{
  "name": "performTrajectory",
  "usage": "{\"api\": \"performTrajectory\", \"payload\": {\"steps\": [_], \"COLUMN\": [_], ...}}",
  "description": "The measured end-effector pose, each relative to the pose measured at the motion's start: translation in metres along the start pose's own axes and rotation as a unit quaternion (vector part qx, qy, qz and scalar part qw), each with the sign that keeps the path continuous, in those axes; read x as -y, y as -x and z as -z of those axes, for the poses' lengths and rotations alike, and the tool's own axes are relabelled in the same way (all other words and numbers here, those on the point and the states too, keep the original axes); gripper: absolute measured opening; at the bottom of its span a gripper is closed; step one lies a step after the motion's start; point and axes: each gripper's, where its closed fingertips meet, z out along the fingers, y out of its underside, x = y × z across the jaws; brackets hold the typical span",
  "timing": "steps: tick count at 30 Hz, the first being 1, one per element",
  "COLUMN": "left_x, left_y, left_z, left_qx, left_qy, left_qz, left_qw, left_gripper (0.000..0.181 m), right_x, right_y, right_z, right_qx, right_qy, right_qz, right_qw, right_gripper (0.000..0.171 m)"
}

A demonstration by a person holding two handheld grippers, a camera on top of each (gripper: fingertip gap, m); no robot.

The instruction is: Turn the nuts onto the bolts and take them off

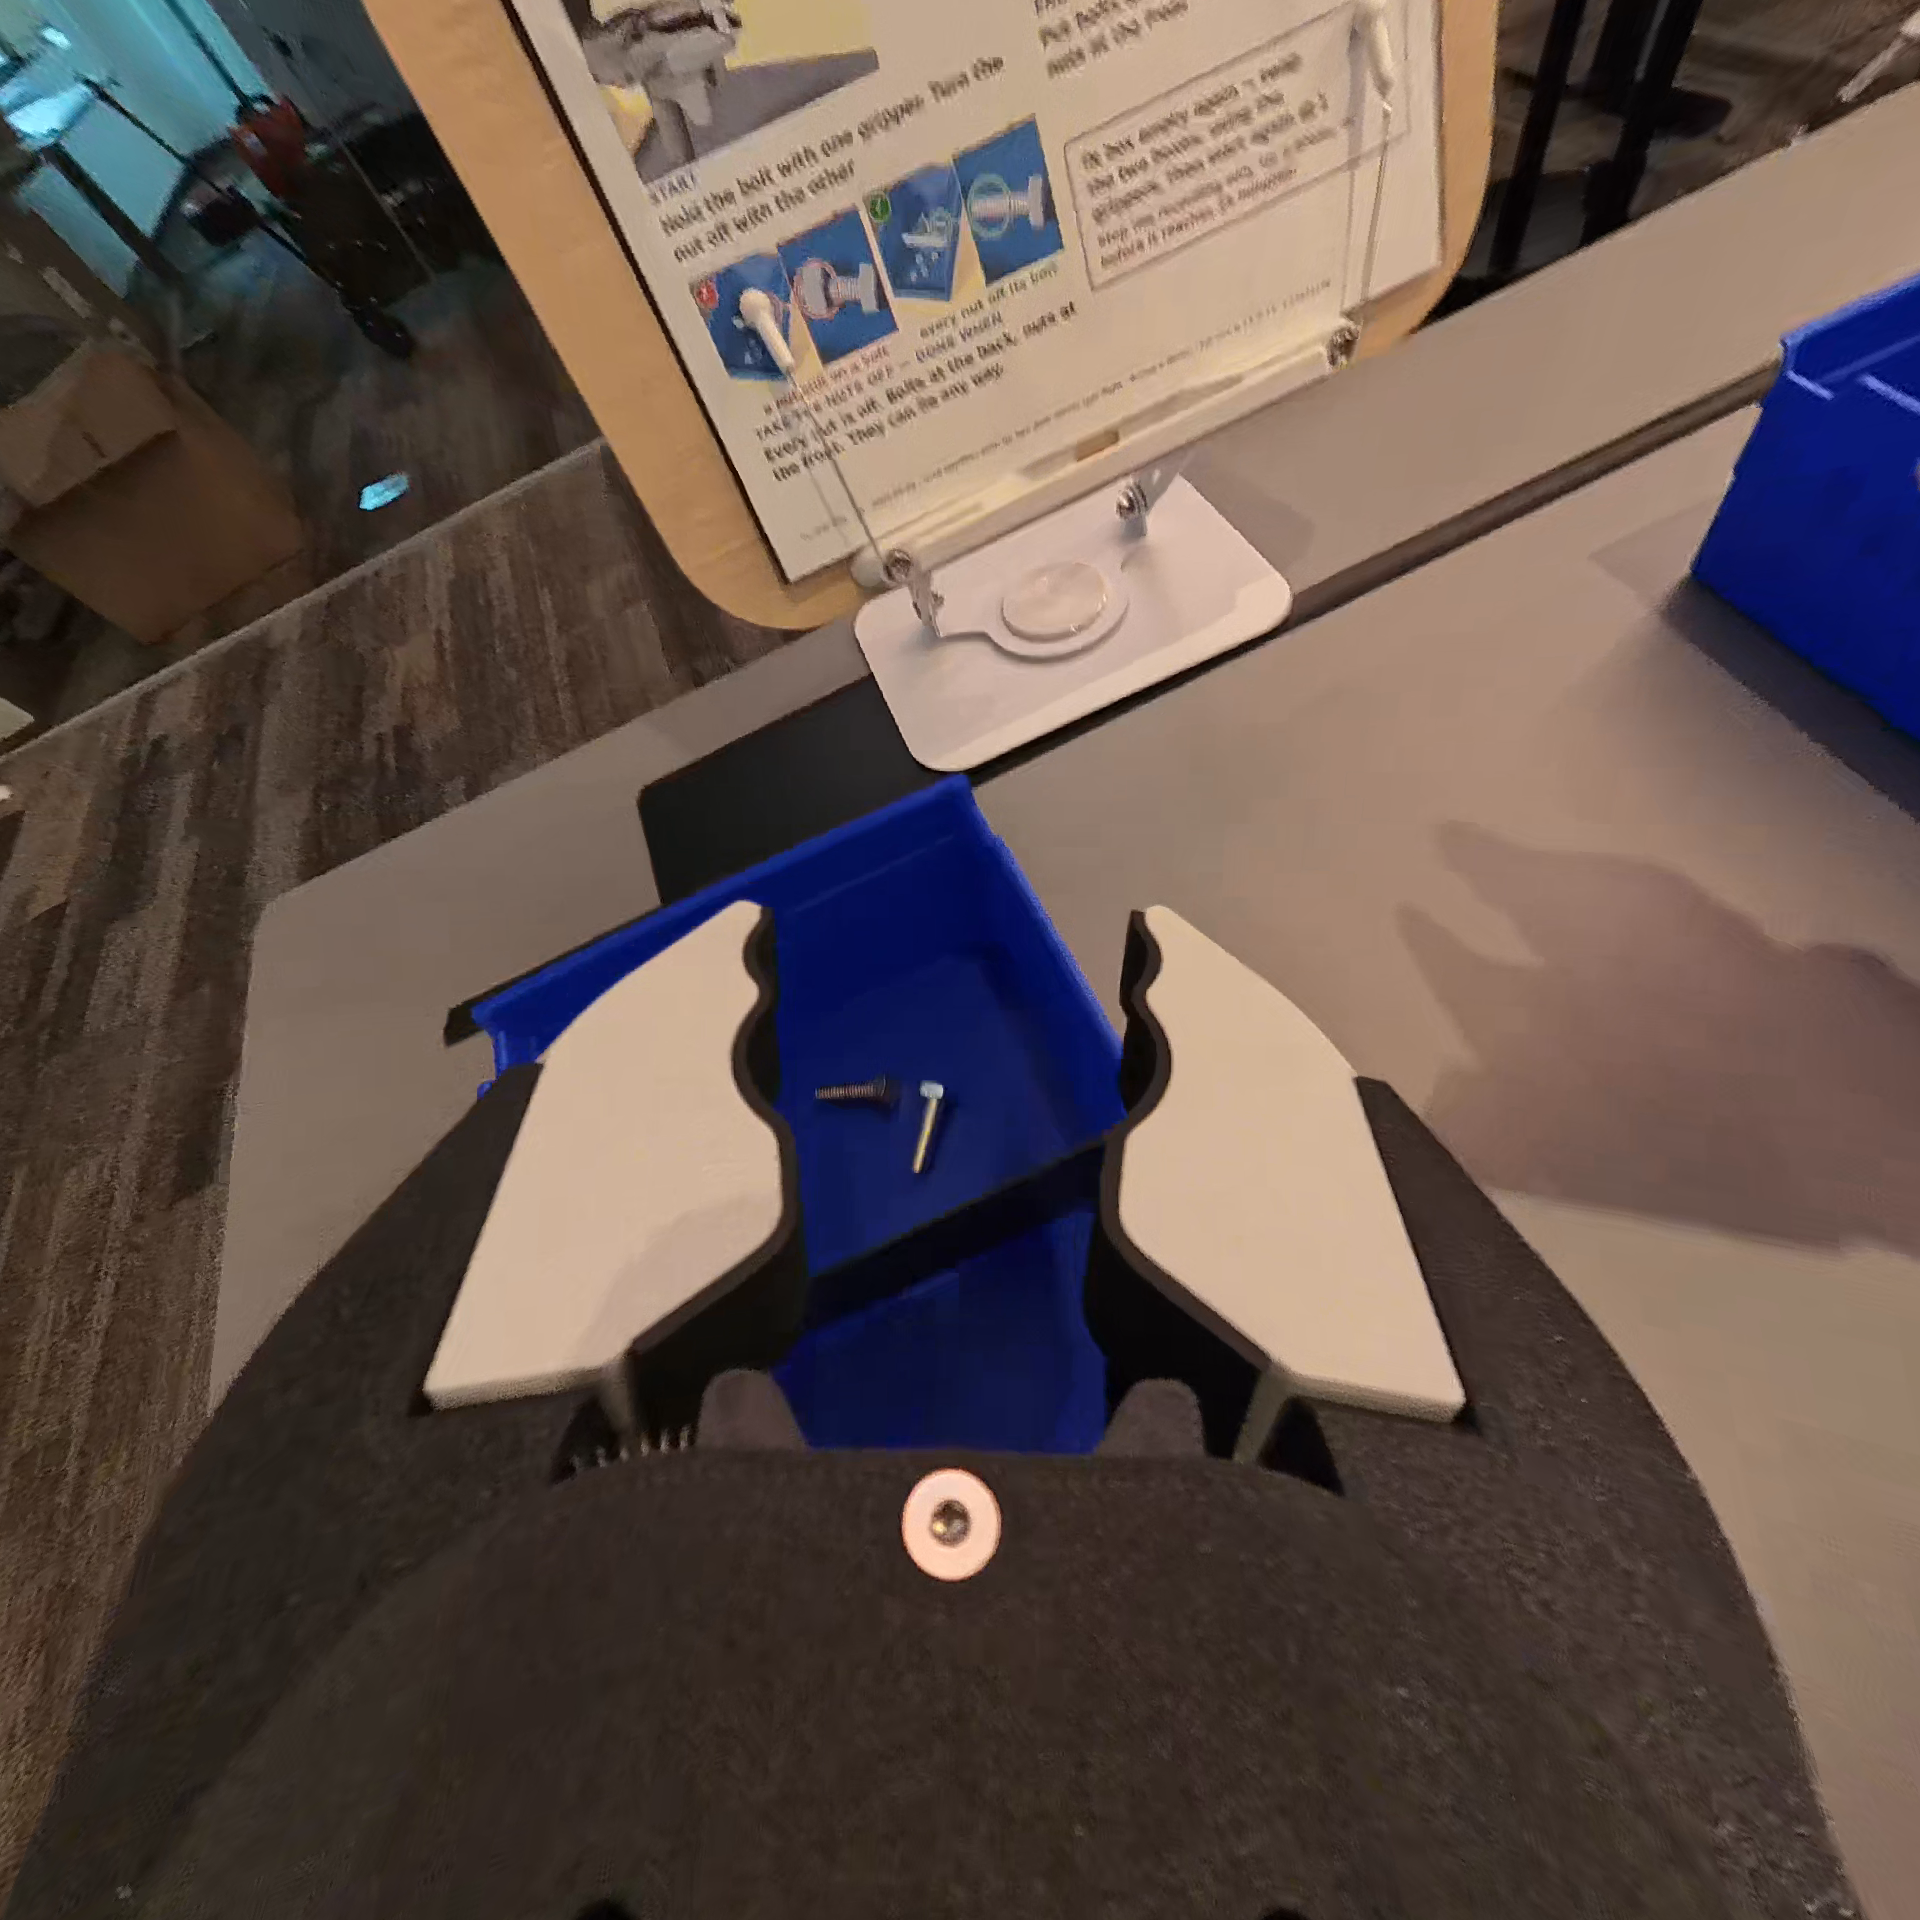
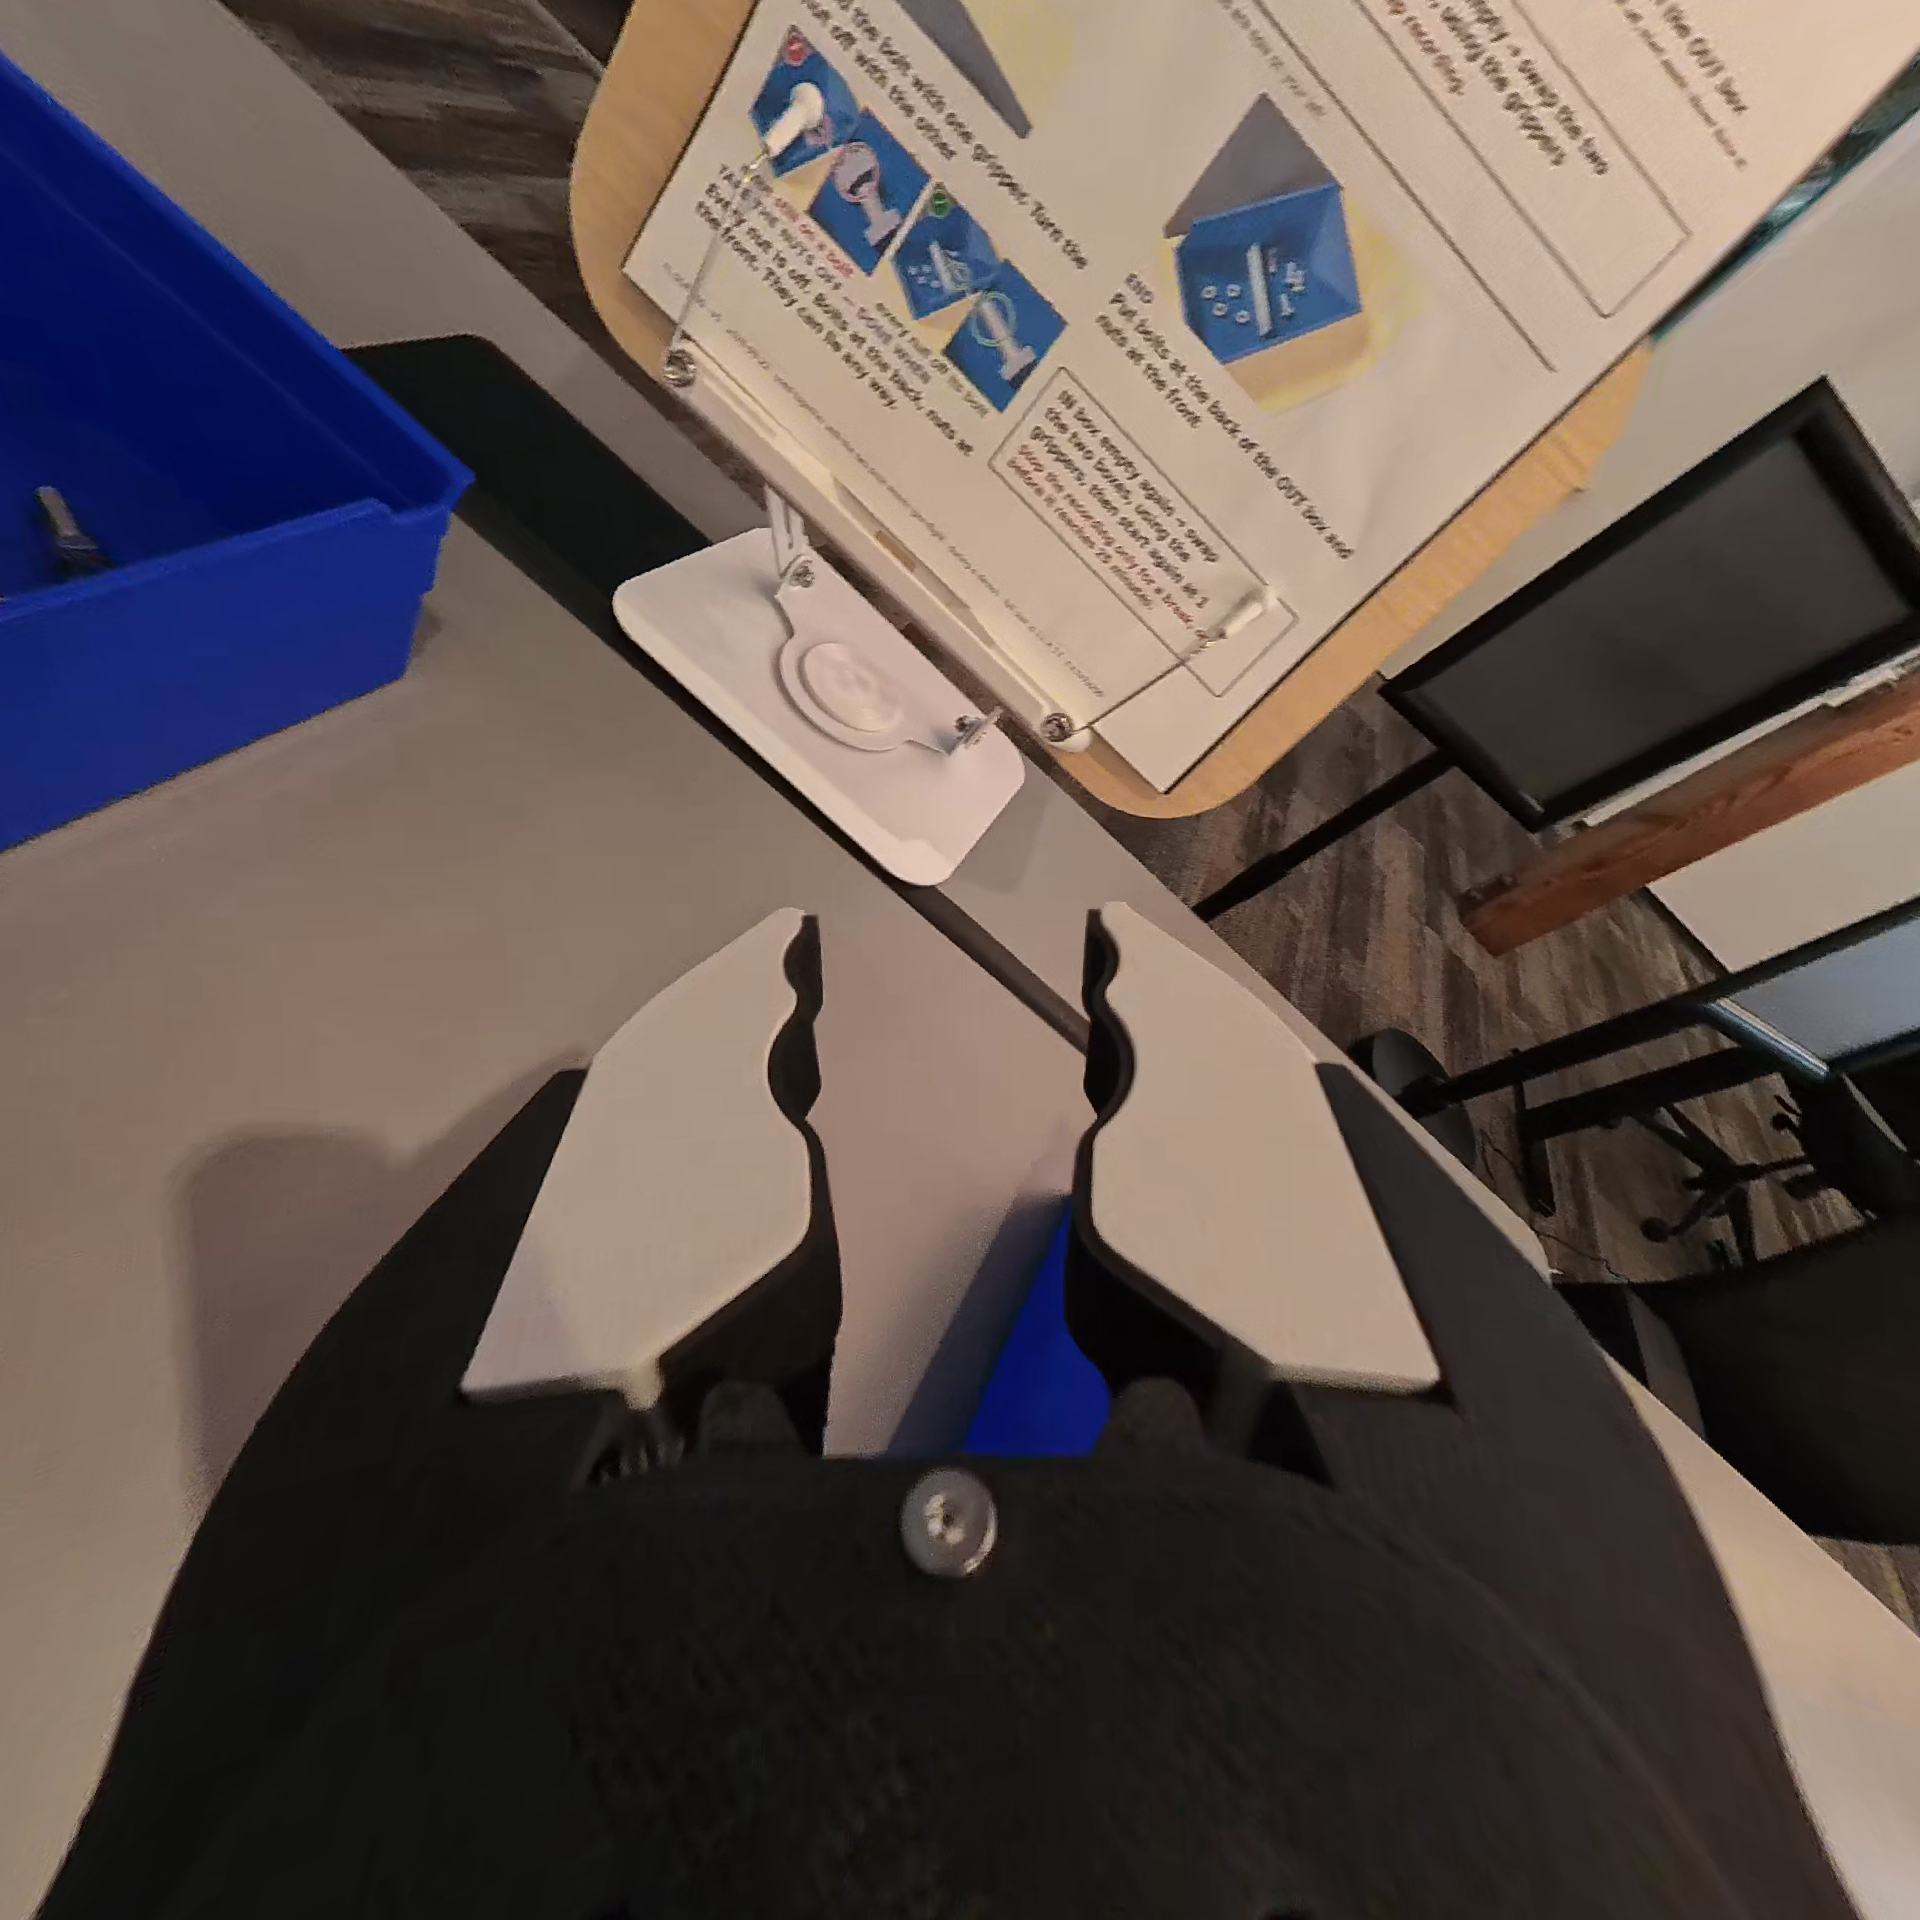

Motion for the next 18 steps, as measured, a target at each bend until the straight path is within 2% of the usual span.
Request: {"api": "performTrajectory", "payload": {"steps": [5,9,13,14,18], "left_x": [-0.041,-0.092,-0.153,-0.166,-0.208], "left_y": [0.010,0.019,-0.003,-0.009,-0.006], "left_z": [0.035,0.040,0.034,0.034,0.026], "left_qx": [-0.077,-0.124,-0.210,-0.220,-0.184], "left_qy": [0.074,0.167,0.293,0.325,0.436], "left_qz": [-0.033,-0.038,-0.041,-0.031,-0.011], "left_qw": [0.994,0.977,0.932,0.919,0.881], "left_gripper": [0.049,0.042,0.039,0.032,0.029], "right_x": [-0.001,0.000,-0.004,-0.006,-0.009], "right_y": [0.014,0.018,0.023,0.024,0.025], "right_z": [-0.007,-0.010,-0.012,-0.012,-0.013], "right_qx": [0.046,0.074,0.103,0.105,0.105], "right_qy": [0.003,0.001,0.007,0.010,0.017], "right_qz": [0.002,-0.007,-0.021,-0.022,-0.012], "right_qw": [0.999,0.997,0.994,0.994,0.994], "right_gripper": [0.049,0.050,0.051,0.051,0.052]}}
